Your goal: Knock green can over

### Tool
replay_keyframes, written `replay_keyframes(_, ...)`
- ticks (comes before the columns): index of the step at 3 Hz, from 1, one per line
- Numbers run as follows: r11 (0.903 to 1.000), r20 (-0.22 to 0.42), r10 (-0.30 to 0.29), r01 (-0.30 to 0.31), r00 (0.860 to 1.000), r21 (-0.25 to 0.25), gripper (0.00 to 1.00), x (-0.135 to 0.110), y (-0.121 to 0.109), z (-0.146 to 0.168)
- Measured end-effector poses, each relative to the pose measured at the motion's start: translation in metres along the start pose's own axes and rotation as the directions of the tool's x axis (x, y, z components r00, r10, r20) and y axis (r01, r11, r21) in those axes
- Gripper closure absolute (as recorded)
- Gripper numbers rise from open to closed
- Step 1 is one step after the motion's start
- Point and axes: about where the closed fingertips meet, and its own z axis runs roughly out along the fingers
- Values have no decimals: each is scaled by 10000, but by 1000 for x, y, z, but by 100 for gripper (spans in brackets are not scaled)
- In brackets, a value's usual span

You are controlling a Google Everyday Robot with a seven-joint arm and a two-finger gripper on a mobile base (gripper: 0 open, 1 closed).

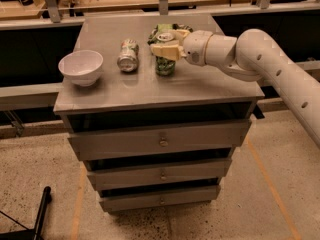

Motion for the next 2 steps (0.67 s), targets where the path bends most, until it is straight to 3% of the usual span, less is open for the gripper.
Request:
replay_keyframes(1,9967,-215,-113,96,9997,-801,100,-10,-5,8)
replay_keyframes(2,9837,-1160,-845,644,9897,-1678,100,-53,-19,4)
